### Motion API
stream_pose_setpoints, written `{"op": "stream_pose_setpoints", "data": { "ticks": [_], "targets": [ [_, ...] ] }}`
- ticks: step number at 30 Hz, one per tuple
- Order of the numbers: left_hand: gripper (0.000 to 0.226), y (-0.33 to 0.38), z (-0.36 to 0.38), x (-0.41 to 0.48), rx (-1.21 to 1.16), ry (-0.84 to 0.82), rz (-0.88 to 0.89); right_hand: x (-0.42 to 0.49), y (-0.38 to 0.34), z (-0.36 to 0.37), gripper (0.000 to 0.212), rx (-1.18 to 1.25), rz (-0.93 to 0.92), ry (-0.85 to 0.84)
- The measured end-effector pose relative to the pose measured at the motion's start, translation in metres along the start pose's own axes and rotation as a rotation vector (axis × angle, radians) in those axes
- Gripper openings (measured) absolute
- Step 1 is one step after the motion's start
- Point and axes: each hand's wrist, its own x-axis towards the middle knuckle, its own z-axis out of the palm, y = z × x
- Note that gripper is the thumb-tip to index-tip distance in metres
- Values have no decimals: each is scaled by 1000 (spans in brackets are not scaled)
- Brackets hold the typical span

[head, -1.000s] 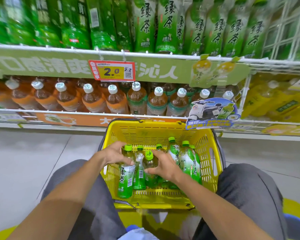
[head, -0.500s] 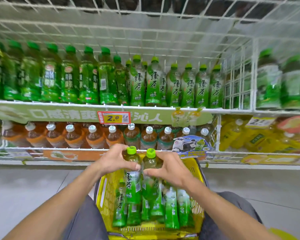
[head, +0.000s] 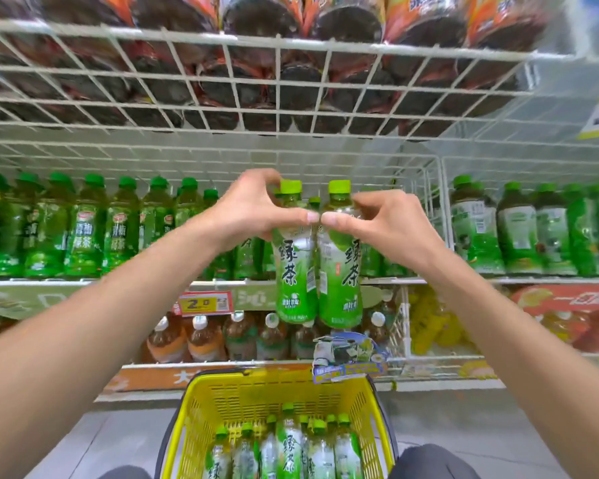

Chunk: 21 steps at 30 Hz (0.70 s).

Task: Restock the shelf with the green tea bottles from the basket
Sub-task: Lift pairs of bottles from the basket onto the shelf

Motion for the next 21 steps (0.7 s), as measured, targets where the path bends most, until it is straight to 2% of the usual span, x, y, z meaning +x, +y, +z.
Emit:
{"op": "stream_pose_setpoints", "data": {
  "ticks": [2,4,6,9,11,12,14,16,17,18,21],
  "targets": [
    [95,12,2,24,28,18,17,18,5,-9,80,5,9,21],
    [78,18,4,47,62,7,15,38,12,-10,93,-12,47,30],
    [64,19,8,66,74,-13,4,60,26,-5,97,0,92,38],
    [63,10,20,89,155,-27,28,83,48,10,107,94,165,-37],
    [71,-3,28,104,222,-17,46,93,68,29,111,134,246,-118],
    [74,-10,31,111,242,-16,39,99,79,39,107,158,280,-152],
    [80,-24,36,122,213,-15,-4,114,95,52,85,209,292,-159],
    [93,-38,40,131,172,-1,-33,124,102,57,57,136,260,-139],
    [96,-42,44,134,165,-2,-35,127,105,59,54,91,246,-139],
    [94,-46,47,136,162,-7,-31,127,105,60,60,57,246,-146],
    [86,-58,57,150,220,-35,-25,132,118,66,96,-35,221,-133]
  ]
}}
